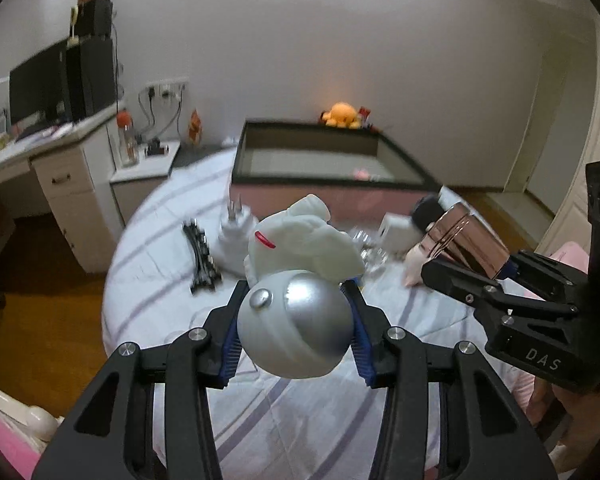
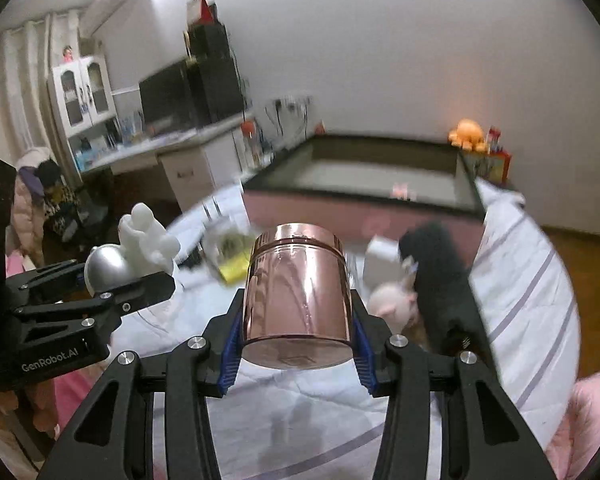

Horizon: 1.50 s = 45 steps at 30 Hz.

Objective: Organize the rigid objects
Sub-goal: 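Lift the silver ball and copper canister and carry both over the pink box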

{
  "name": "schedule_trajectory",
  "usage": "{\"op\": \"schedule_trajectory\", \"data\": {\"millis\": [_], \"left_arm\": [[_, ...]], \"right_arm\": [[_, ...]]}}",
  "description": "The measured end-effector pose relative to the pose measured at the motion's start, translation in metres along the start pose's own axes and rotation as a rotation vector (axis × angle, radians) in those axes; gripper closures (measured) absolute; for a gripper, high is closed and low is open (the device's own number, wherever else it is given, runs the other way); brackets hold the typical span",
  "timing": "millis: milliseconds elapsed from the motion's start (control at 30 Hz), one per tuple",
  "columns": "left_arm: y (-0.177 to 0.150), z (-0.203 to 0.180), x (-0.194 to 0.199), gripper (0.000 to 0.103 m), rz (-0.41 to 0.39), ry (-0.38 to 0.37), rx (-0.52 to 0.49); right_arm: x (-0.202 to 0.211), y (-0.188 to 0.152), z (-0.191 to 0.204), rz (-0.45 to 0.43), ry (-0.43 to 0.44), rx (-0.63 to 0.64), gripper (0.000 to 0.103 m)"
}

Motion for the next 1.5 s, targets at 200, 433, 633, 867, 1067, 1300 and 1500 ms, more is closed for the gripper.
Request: {"op": "schedule_trajectory", "data": {"millis": [200, 433, 633, 867, 1067, 1300, 1500], "left_arm": [[0.034, 0.002, 0.039, 0.057, -0.109, 0.031, 0.018], [0.074, 0.01, 0.088, 0.057, -0.255, 0.143, 0.06], [0.093, 0.016, 0.121, 0.057, -0.339, 0.254, 0.092], [0.101, 0.021, 0.138, 0.057, -0.385, 0.308, 0.095], [0.105, 0.015, 0.144, 0.057, -0.397, 0.308, 0.087], [0.12, 0.004, 0.128, 0.057, -0.4, 0.289, 0.058], [0.136, -0.013, 0.106, 0.057, -0.391, 0.265, 0.035]], "right_arm": [[0.032, 0.028, 0.013, -0.099, 0.001, 0.04, 0.056], [0.078, 0.065, 0.035, -0.227, -0.002, 0.095, 0.056], [0.112, 0.088, 0.047, -0.329, -0.026, 0.126, 0.056], [0.124, 0.096, 0.051, -0.375, -0.035, 0.14, 0.056], [0.121, 0.098, 0.047, -0.374, -0.036, 0.138, 0.056], [0.118, 0.101, 0.037, -0.37, -0.047, 0.134, 0.056], [0.109, 0.114, 0.02, -0.361, -0.071, 0.125, 0.056]]}}
Point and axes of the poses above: each gripper's, at about its wrist camera, not at the fingertips, and x roughly against the way its jaws point, z to its left, y to its top, the point moved 7 cm from there along -x, roughly the way its jaws point, and after that the axes turned 9 degrees about y, right-handed, at the moved point
